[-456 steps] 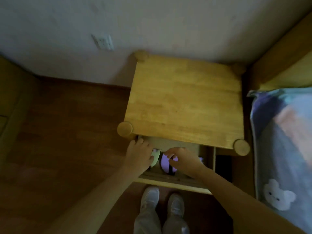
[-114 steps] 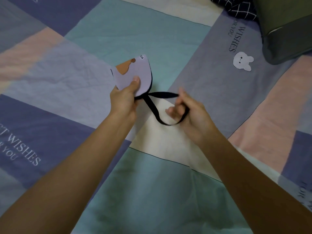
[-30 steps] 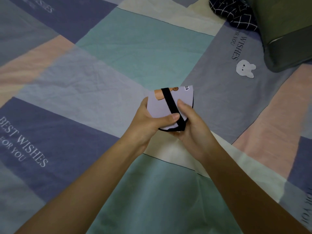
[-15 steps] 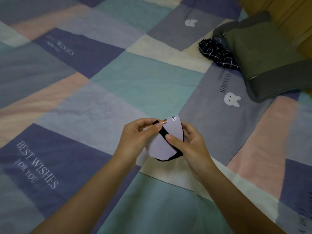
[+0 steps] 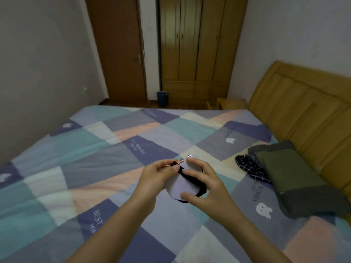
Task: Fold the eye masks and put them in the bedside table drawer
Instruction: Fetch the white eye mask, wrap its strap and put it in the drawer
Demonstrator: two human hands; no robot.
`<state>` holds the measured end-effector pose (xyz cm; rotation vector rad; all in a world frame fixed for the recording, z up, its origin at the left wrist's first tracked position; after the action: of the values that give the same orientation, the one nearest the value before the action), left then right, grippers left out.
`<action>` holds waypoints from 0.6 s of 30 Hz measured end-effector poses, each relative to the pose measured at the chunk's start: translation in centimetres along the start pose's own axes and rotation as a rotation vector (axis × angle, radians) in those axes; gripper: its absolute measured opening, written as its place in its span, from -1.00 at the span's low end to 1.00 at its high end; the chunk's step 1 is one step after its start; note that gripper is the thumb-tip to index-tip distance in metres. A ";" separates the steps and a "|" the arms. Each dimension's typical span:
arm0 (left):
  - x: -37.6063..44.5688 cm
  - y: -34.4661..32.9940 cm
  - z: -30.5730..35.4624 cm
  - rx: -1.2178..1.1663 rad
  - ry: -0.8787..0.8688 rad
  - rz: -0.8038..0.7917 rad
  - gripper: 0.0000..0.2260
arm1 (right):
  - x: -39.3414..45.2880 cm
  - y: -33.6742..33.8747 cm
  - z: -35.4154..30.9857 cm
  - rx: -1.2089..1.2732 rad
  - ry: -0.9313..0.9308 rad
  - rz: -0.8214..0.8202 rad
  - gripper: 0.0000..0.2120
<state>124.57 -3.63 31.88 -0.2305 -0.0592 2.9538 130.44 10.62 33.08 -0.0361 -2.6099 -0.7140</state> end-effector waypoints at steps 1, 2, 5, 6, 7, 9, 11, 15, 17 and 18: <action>-1.3 0.5 2.3 0.014 -0.032 0.013 -0.85 | 0.6 0.5 -2.2 -0.002 0.030 -0.010 -0.52; -2.6 1.2 4.6 0.029 -0.061 0.030 -0.83 | 1.2 0.9 -4.6 0.002 0.055 -0.019 -0.50; -7.1 3.7 10.9 0.090 -0.130 0.049 -0.81 | 2.7 1.3 -11.5 0.025 0.119 -0.066 -0.50; -8.8 5.0 13.0 0.125 -0.157 0.062 -0.81 | 3.3 1.0 -14.1 0.033 0.151 -0.089 -0.51; -10.2 6.2 14.6 0.157 -0.177 0.071 -0.81 | 3.8 0.6 -16.1 0.039 0.178 -0.106 -0.52; -13.0 9.2 17.6 0.194 -0.218 0.118 -0.80 | 4.9 -0.6 -20.4 0.060 0.232 -0.149 -0.53; -16.5 13.1 20.7 0.223 -0.265 0.177 -0.79 | 5.9 -2.6 -25.0 0.087 0.279 -0.193 -0.54; -23.7 22.1 25.4 0.363 -0.323 0.314 -0.79 | 7.0 -8.3 -34.2 0.169 0.416 -0.279 -0.55; -27.7 27.3 27.2 0.420 -0.344 0.403 -0.76 | 7.3 -12.1 -38.4 0.201 0.471 -0.319 -0.55; -30.0 30.1 28.1 0.473 -0.351 0.456 -0.74 | 7.4 -14.2 -40.4 0.211 0.501 -0.337 -0.56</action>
<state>144.06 -39.33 62.49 0.3903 0.7267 3.2877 137.99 -22.20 60.60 0.5821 -2.2038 -0.4716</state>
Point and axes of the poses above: each hand's wrist, its own x-axis towards the middle knuckle, its own y-axis out of the back of the hand, z = x × y, the point moved 6 cm from there along x, towards the middle knuckle
